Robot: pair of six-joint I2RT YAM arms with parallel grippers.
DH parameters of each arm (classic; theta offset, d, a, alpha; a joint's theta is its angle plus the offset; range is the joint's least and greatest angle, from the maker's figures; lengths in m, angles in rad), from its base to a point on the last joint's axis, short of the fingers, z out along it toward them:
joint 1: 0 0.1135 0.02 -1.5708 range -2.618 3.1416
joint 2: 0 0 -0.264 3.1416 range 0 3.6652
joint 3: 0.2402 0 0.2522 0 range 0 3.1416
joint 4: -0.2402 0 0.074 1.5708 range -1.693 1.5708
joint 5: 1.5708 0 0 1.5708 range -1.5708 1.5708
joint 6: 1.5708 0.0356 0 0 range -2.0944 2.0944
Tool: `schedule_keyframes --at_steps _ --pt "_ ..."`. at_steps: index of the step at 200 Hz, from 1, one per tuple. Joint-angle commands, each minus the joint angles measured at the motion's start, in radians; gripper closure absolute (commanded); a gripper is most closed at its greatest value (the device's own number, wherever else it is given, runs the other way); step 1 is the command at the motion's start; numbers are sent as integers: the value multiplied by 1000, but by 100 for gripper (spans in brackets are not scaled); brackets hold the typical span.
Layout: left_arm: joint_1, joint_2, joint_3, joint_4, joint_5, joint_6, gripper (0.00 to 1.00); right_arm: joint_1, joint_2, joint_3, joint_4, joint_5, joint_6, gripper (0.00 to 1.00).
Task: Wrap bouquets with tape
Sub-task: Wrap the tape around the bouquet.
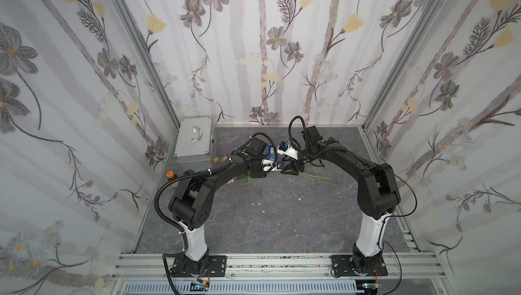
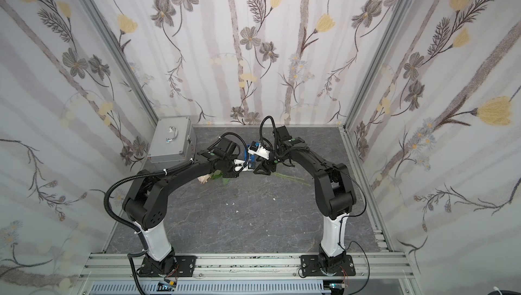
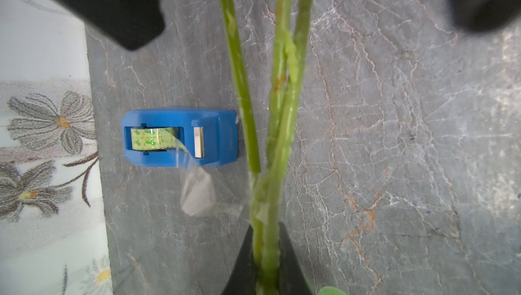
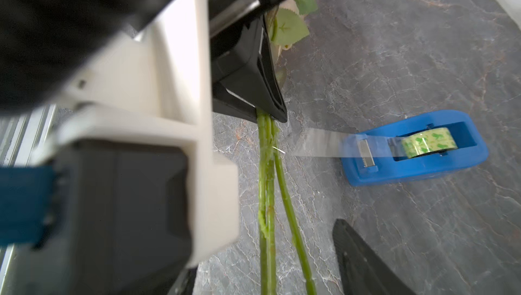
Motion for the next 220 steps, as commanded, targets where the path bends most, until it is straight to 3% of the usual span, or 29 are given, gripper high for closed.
schedule_keyframes --at_steps 1,40,69,88,115,123,132,185,220 --pt "-6 -31 -25 96 22 42 100 13 38 45 -39 42 -5 27" --pt "-14 -52 -53 137 9 52 100 19 94 106 -66 60 1 33" --pt "-15 -56 -60 147 -20 54 100 21 106 114 -82 57 -7 51" --pt "-16 -54 -63 162 -51 49 100 24 112 118 -102 61 -18 54" --pt "-17 -53 -67 154 -52 44 100 26 106 117 -94 58 -23 74" --pt "-18 -58 -64 136 -45 45 100 25 104 118 -86 63 -26 83" --pt "-17 -62 -52 95 -36 37 92 25 103 119 -73 76 -26 100" --pt "-11 -210 -165 98 44 -6 66 28 90 105 -51 110 -59 100" --pt "29 -306 -205 57 143 -69 62 42 43 41 8 137 -95 100"
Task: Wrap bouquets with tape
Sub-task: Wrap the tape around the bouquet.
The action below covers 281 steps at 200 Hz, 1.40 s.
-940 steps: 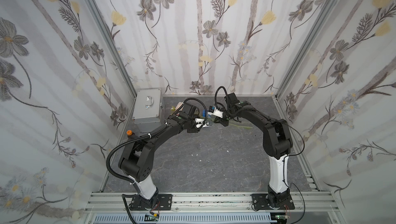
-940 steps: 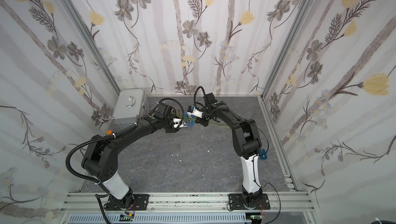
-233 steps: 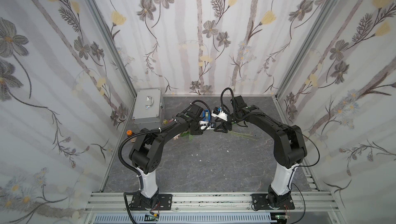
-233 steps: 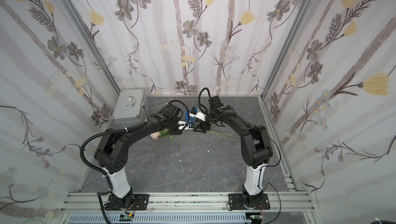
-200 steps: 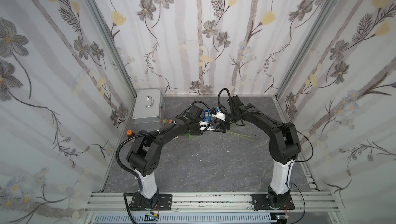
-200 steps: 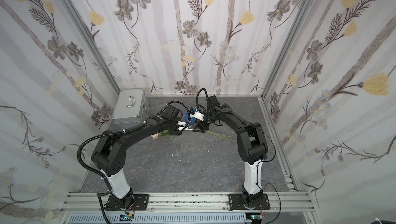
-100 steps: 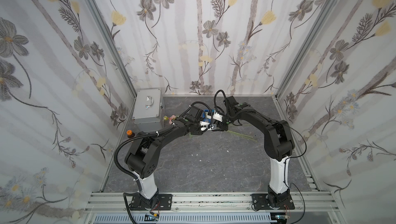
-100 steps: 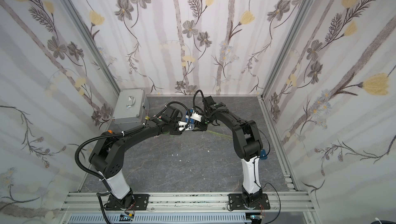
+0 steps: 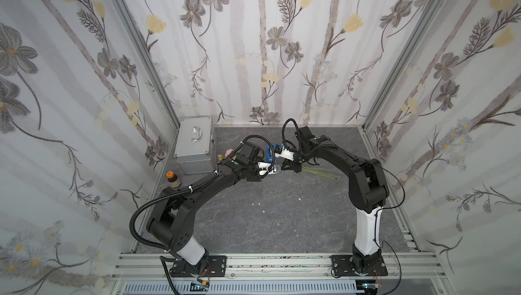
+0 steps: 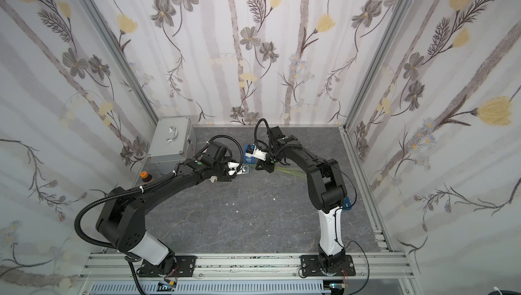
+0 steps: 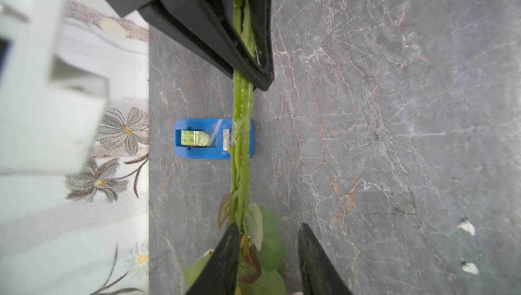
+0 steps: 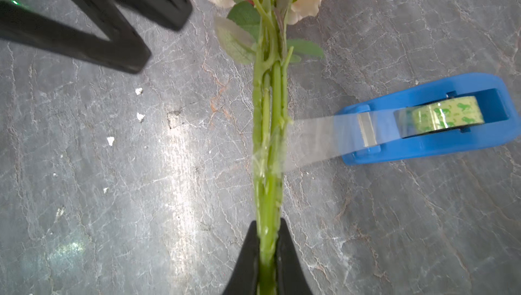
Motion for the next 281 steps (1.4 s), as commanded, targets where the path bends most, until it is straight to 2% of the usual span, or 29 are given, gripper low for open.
schedule_keyframes --at_steps 1,27,63,108,146,186,225,281 --pt "24 -45 -17 -24 100 -63 62 9 -35 -38 81 -12 -41 100" --pt "60 -80 -4 -75 187 -115 61 17 -97 -149 204 16 -33 100" --pt "86 -50 100 -240 267 -148 56 43 -195 -310 412 69 -54 100" --pt "97 107 303 -498 327 -151 54 60 -271 -455 641 126 -97 100" --pt "94 251 487 -621 309 -127 53 63 -308 -550 746 88 -216 100" --pt "85 402 688 -748 300 -97 54 63 -303 -590 815 47 -263 100" --pt "83 459 727 -754 311 -108 53 62 -300 -621 891 37 -275 100" --pt "58 509 720 -765 250 -80 49 62 -305 -657 936 -23 -285 100"
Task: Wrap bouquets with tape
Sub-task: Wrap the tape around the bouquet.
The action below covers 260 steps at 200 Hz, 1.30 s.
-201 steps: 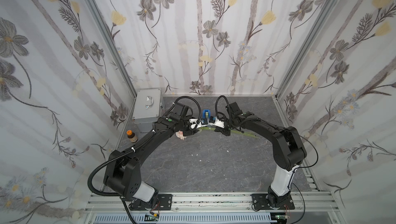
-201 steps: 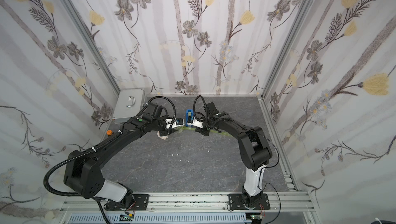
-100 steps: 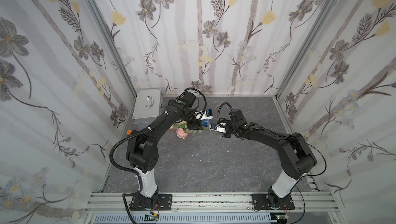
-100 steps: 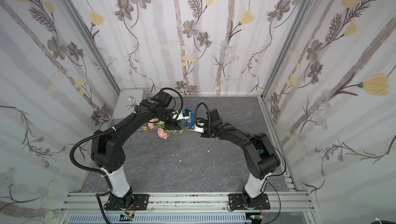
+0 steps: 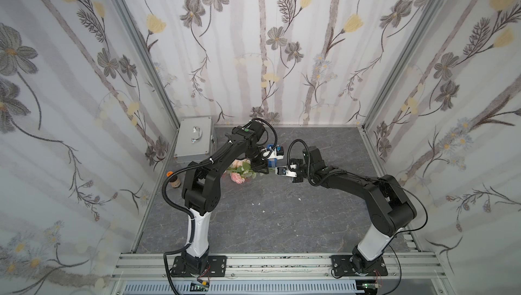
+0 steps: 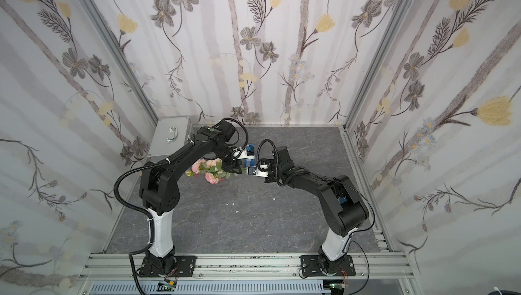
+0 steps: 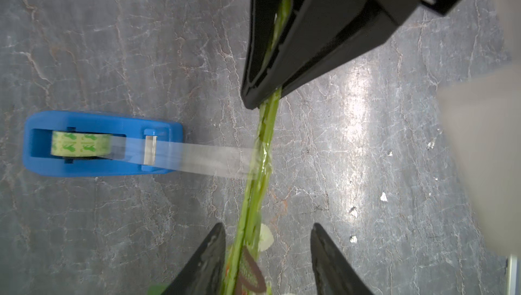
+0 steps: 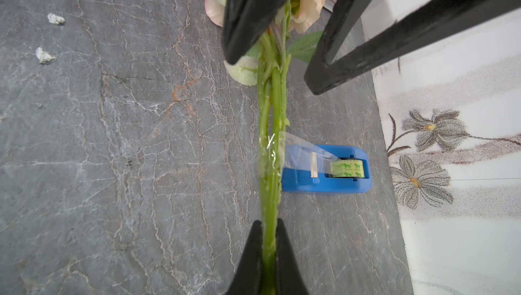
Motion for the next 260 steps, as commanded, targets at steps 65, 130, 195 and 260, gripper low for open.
schedule_keyframes --at_steps 65,130,195,260 --pt "-5 64 -16 57 -37 0 65 8 -17 -42 93 -160 -23 100" --pt "-7 60 -23 53 -16 -3 100 6 -72 -149 253 -166 89 84" --pt "-6 19 -91 48 -23 30 100 -13 -410 -503 688 110 608 0" --pt "-4 4 -128 65 1 55 100 -307 -506 -289 348 246 1496 0"
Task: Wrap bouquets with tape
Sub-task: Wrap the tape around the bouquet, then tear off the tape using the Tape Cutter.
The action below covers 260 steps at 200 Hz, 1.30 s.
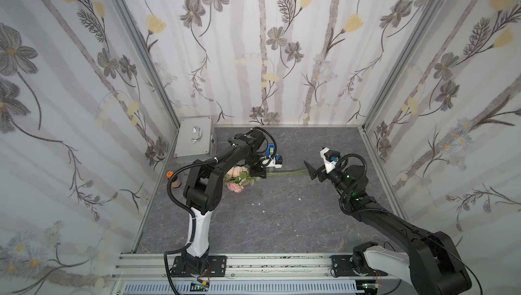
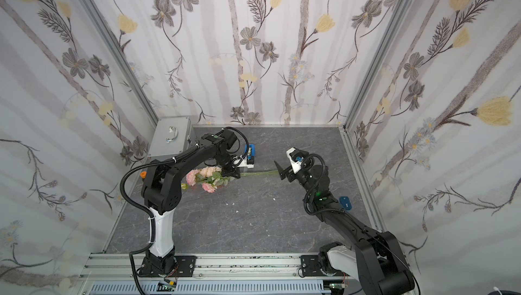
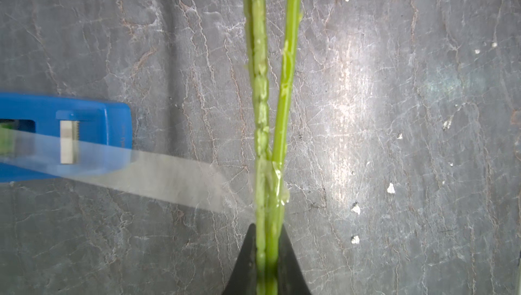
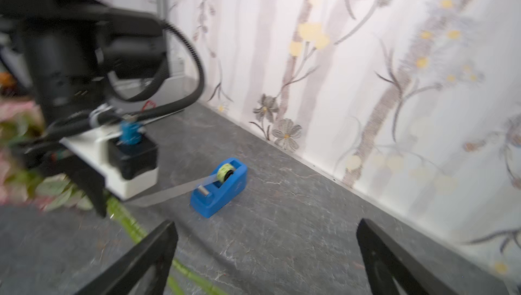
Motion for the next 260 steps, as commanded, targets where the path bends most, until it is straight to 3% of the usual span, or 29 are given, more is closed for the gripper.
schedule_keyframes --at_steps 1,13,22,37,50,103,137,180,260 --pt "-1 -6 -2 5 23 26 100 -75 67 156 -195 22 448 0" --pt "-1 -2 -2 9 21 27 100 -105 179 325 -384 -101 539 6" --pt "-2 3 0 10 25 27 100 -107 264 450 -501 -209 577 18" --pt "-1 12 1 14 25 24 100 -87 434 569 -561 -381 654 41" --pt "-1 18 1 18 15 24 100 -53 533 631 -585 -432 728 46" --pt "1 42 3 40 33 18 100 89 761 730 -392 -536 1044 47" --pt "-2 38 -13 36 45 24 100 118 853 834 -588 -488 1028 49" --pt "-3 11 -28 35 70 28 100 126 931 862 -640 -480 1061 55" --pt "-4 15 -36 42 82 29 100 150 997 859 -524 -533 1150 68"
